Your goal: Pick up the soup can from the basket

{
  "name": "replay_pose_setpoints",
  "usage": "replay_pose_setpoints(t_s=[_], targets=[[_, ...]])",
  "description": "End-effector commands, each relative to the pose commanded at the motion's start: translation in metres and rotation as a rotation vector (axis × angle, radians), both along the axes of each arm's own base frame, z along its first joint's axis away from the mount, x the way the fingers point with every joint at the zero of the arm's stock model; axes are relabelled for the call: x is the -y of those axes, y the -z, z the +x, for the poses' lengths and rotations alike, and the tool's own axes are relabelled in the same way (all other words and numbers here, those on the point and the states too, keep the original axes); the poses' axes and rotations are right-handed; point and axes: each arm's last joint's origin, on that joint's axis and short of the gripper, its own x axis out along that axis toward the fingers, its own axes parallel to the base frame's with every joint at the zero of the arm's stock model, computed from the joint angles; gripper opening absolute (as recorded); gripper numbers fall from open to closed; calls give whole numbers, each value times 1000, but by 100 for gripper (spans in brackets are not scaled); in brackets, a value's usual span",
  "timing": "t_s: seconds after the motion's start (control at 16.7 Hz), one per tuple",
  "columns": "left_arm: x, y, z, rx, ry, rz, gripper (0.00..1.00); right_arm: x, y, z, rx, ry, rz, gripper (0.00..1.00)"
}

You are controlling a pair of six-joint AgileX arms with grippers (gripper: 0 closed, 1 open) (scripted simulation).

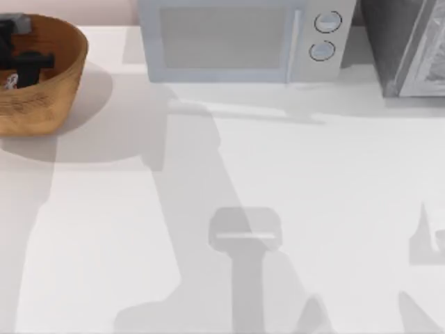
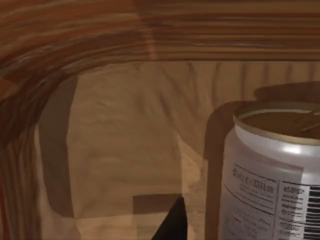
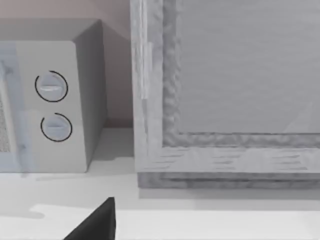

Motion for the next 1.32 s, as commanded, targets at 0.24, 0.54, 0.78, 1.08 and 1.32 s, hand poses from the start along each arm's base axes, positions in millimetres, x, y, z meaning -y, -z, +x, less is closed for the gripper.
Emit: replay_pose_setpoints(t_s=[0.24,0.54,0.78,1.08,1.32], targets=[[0,0,0,0,0,0,10,0,0,0,0,0,0,100],[0,0,0,0,0,0,0,0,0,0,0,0,0,100],[0,0,0,0,0,0,0,0,0,0,0,0,0,100],[2,-20,-14,-11,-15,4,0,0,0,0,0,0,0,100],[9,-31,-41,-38,-17,5,0,0,0,0,0,0,0,100]])
